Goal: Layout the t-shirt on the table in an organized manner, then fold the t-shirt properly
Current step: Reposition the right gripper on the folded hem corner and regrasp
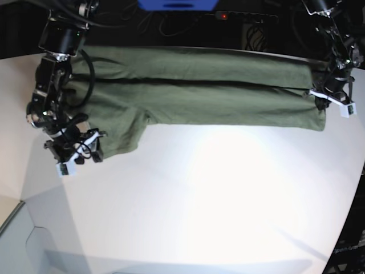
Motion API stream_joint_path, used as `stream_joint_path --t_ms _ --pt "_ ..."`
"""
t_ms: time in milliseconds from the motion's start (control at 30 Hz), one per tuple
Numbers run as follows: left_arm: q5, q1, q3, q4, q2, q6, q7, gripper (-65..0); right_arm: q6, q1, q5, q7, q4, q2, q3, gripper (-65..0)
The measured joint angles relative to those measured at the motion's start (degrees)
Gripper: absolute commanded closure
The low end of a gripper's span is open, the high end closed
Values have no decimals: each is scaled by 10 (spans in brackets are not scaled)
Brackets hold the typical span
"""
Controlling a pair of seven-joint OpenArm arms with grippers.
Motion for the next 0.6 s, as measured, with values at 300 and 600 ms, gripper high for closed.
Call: stream_joint_path --t_ms 300,600 --pt "0 0 0 0 0 0 1 -3 -2 45 -5 7 -103 3 -36 -345" --pt "0 -10 0 0 0 0 3 -3 -1 20 0 51 -107 0 -66 -344"
